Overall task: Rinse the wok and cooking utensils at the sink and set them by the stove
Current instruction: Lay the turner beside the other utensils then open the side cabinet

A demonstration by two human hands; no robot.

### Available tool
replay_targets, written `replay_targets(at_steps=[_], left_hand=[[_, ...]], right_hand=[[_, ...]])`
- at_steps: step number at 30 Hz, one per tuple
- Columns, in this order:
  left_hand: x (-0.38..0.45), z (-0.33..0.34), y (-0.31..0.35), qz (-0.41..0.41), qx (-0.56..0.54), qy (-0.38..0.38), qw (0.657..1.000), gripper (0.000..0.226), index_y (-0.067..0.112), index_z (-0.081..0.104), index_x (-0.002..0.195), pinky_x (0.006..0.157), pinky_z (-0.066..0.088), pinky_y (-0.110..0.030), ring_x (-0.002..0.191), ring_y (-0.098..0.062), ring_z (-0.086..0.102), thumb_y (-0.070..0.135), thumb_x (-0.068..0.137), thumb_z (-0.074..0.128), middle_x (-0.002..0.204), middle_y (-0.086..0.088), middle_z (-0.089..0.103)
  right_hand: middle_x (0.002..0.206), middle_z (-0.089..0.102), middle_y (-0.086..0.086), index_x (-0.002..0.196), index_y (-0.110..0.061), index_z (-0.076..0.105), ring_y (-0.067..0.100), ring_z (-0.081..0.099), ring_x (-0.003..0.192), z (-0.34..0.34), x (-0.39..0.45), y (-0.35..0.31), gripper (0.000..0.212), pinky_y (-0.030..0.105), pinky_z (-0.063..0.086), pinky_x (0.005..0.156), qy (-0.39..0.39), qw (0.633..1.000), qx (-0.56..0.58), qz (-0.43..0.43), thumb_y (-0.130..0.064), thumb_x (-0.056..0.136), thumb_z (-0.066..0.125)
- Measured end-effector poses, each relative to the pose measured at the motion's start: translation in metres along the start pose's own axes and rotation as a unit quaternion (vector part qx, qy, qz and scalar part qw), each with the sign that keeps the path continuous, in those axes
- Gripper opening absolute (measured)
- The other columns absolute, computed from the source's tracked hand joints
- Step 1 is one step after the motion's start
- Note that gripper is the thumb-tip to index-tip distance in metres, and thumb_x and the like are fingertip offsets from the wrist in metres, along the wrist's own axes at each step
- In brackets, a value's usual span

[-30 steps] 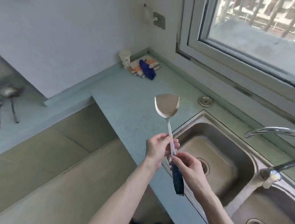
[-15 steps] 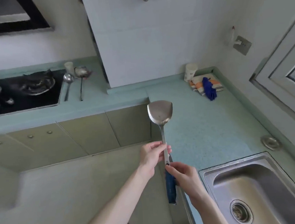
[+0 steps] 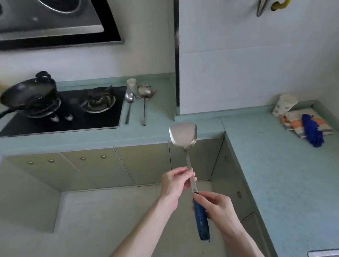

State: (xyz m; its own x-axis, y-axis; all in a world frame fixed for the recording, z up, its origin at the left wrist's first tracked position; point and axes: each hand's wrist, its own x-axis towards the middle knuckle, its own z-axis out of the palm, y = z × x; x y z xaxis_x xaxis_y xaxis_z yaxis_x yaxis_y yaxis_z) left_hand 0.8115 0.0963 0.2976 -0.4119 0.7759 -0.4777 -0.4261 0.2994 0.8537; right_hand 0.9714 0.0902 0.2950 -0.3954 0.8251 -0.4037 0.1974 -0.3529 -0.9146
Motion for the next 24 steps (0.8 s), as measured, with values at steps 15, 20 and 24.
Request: replay_targets(at_steps=[15, 20, 24], left_hand=[[0.117, -0.061, 0.077, -0.017, -0.045, 0.078, 0.996, 0.004, 0.008, 0.076, 0.092, 0.068, 0.061, -0.023, 0.068, -0.016, 0.074, 0.004, 0.091, 0.075, 0.086, -0.01, 0.077], [0.16, -0.058, 0.109, -0.03, -0.059, 0.112, 0.992, 0.006, 0.006, 0.077, 0.094, 0.073, 0.061, -0.026, 0.074, -0.021, 0.074, 0.004, 0.088, 0.077, 0.092, -0.015, 0.079], [0.197, -0.051, 0.13, -0.024, -0.039, 0.13, 0.99, 0.007, 0.011, 0.081, 0.082, 0.088, 0.059, -0.036, 0.08, -0.023, 0.073, 0.008, 0.088, 0.078, 0.092, -0.017, 0.078]], right_hand=[[0.091, 0.08, 0.011, 0.1, -0.009, 0.079, 0.026, 0.08, 0.086, 0.077, 0.135, -0.064, 0.01, 0.035, 0.065, 0.079, -0.075, 0.997, 0.002, 0.015, -0.015, 0.098, 0.072], [0.09, 0.08, 0.009, 0.1, -0.011, 0.078, 0.025, 0.079, 0.085, 0.082, 0.19, -0.087, 0.007, 0.032, 0.063, 0.073, -0.09, 0.996, 0.005, 0.027, -0.015, 0.097, 0.073], [0.089, 0.08, 0.002, 0.099, -0.016, 0.078, 0.021, 0.077, 0.086, 0.084, 0.236, -0.101, 0.005, 0.03, 0.063, 0.072, -0.089, 0.996, -0.007, 0.025, -0.017, 0.095, 0.076]])
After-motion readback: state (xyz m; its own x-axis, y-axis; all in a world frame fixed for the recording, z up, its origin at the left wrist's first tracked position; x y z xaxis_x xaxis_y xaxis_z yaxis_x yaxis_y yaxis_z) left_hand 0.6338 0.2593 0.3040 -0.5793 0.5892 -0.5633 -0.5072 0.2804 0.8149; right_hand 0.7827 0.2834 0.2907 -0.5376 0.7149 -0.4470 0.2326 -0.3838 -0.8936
